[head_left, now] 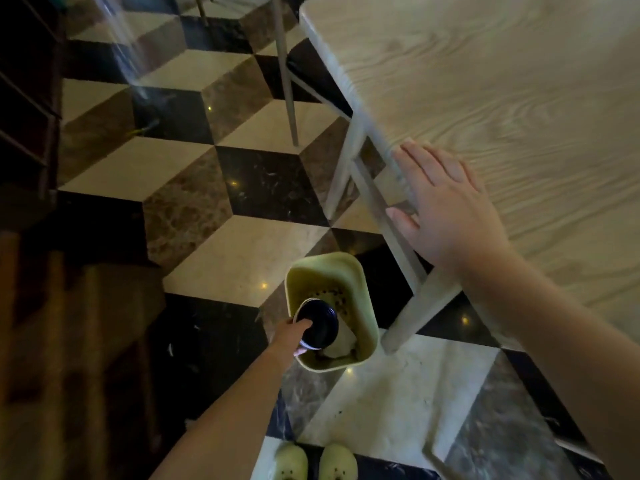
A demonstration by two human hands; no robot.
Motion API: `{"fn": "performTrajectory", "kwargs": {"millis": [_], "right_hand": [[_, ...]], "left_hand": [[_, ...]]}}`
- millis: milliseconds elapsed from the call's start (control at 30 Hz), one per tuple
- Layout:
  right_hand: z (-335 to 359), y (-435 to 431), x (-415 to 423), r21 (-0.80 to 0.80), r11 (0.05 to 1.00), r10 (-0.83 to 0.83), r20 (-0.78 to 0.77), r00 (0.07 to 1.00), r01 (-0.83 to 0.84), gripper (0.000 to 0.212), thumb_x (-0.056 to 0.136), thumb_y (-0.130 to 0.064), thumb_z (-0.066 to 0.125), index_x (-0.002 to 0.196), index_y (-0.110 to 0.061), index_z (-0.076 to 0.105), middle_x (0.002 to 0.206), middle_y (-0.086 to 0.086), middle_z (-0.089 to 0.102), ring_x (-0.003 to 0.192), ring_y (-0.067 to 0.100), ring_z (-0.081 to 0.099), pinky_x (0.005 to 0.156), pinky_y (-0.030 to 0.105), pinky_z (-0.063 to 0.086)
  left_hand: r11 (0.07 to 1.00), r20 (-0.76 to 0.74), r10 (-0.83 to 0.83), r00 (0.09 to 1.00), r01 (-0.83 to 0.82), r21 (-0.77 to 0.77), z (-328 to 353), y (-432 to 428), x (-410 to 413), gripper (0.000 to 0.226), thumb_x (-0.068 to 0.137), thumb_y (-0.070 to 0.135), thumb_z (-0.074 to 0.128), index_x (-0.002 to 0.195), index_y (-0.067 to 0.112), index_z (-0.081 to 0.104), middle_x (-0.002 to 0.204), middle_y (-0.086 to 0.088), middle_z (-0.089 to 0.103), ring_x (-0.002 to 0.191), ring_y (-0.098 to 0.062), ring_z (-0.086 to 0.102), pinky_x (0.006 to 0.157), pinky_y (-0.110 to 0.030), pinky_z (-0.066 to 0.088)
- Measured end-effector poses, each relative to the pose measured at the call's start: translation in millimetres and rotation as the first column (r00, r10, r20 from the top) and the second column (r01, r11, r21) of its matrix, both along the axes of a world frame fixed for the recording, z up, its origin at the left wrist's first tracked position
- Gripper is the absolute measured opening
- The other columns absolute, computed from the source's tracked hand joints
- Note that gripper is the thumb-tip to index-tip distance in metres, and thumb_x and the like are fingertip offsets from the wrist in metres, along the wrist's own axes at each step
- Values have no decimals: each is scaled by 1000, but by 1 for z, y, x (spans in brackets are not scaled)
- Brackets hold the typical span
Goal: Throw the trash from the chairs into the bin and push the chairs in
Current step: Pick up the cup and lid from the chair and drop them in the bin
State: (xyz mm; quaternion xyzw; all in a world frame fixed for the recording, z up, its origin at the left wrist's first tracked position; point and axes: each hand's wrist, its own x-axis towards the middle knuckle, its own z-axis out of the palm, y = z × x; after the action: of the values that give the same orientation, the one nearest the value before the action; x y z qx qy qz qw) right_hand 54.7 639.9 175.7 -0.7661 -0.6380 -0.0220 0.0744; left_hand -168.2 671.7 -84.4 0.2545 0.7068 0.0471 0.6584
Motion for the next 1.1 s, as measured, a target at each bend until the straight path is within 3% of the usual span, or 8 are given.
{"fn": "performTrajectory", "kwargs": {"millis": [167, 333, 467, 700, 833, 933, 1100], "right_hand": [[-1, 1, 1, 44, 999, 10, 30, 1000, -11, 72, 88, -36, 55, 149, -15, 24, 157, 3, 26, 144, 24, 21, 116, 44, 18], [-19, 10, 15, 54, 998, 37, 39, 999, -39, 75, 88, -39, 57, 150, -19, 20, 157, 7, 25, 144, 29, 20, 116, 51, 17], [-28, 18, 24, 106, 993, 36, 95, 995, -47, 72, 87, -40, 57, 148, -22, 25, 153, 7, 31, 141, 31, 26, 114, 54, 23], [-15, 5, 10, 96, 994, 46, 44, 998, -50, 74, 85, -35, 58, 148, -12, 25, 154, 10, 30, 141, 31, 26, 113, 51, 22], [-1, -2, 1, 5, 1000, 28, 48, 998, -28, 80, 83, -37, 59, 149, -10, 22, 156, 8, 27, 143, 29, 24, 115, 49, 20], [3, -2, -3, -58, 998, -9, 47, 999, 11, 83, 85, -38, 58, 151, -12, 16, 159, 7, 20, 146, 26, 16, 118, 48, 14], [5, -13, -31, -221, 967, -126, 25, 992, 129, 85, 88, -47, 51, 152, -14, 6, 162, 7, -3, 148, 27, -5, 118, 51, 3]], "left_hand": [[999, 2, 30, 1000, -30, 13, -53, 5, 25, 53, 89, 17, 63, 136, 5, 41, 139, -18, 43, 120, -32, 49, 78, -33, 51], [993, -22, -48, 999, 50, 108, -90, 19, 43, 56, 89, 20, 64, 138, 5, 42, 130, -18, 50, 108, -31, 56, 89, -38, 53], [988, 31, -60, 998, 55, 146, -98, 28, 45, 65, 93, 28, 59, 147, 12, 28, 145, -12, 38, 127, -31, 44, 98, -39, 47], [912, -85, -344, 935, 355, 206, -48, 38, 27, 61, 96, 39, 46, 149, 19, 25, 151, -10, 33, 132, -32, 39, 108, -45, 38], [718, -245, -586, 773, 635, 286, 19, 30, 9, 60, 97, 44, 42, 148, 17, 27, 150, -10, 37, 133, -30, 40, 105, -38, 36], [503, -370, -725, 581, 814, 292, 77, 19, -10, 58, 96, 46, 43, 145, 17, 33, 145, -9, 45, 131, -30, 43, 106, -43, 38], [263, -523, -752, 402, 910, 321, 175, 10, -39, 53, 95, 46, 44, 141, 20, 36, 143, -9, 45, 129, -30, 42, 105, -41, 36]]}}
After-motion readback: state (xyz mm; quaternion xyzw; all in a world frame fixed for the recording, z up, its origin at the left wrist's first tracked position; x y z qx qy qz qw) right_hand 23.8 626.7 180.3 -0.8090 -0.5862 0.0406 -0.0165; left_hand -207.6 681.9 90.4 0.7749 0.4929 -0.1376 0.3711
